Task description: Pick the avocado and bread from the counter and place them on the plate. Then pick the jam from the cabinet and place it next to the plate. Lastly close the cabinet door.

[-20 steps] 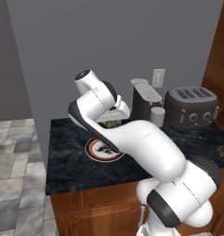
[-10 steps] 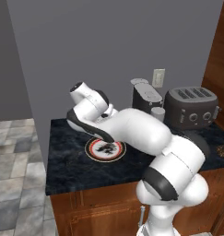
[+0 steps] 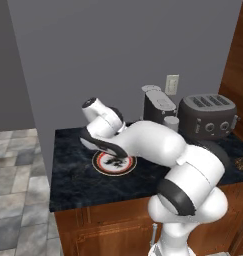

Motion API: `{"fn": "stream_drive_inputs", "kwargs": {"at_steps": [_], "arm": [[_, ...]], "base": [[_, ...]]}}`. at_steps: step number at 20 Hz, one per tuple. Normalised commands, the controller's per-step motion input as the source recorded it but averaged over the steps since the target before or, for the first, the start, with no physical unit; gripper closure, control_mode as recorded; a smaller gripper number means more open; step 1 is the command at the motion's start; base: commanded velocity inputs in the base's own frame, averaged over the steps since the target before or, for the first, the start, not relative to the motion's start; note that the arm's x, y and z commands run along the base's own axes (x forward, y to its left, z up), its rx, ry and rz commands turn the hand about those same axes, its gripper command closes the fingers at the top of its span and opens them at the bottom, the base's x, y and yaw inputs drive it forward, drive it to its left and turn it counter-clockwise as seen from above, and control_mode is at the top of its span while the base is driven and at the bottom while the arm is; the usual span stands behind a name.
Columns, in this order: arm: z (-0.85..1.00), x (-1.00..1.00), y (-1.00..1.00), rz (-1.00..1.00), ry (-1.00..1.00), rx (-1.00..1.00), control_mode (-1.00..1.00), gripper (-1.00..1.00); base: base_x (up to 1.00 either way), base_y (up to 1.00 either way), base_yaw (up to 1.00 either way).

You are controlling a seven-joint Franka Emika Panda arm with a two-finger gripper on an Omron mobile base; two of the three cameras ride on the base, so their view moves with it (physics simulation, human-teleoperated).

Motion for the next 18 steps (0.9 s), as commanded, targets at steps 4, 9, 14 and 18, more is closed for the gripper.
{"fn": "stream_drive_inputs", "kwargs": {"at_steps": [4,9,14,18], "arm": [[-0.21,0.16,-0.24,0.01,-0.16,0.01,-1.00,1.00],[-0.14,0.12,-0.24,0.00,-0.06,0.01,-1.00,1.00],[-0.09,0.11,-0.09,0.00,0.00,0.05,-1.00,1.00],[-0.17,0.27,0.00,0.00,0.05,0.07,-1.00,1.00]], "base": [[0.00,0.00,0.00],[0.00,0.00,0.00],[0.00,0.00,0.00],[0.00,0.00,0.00]]}}
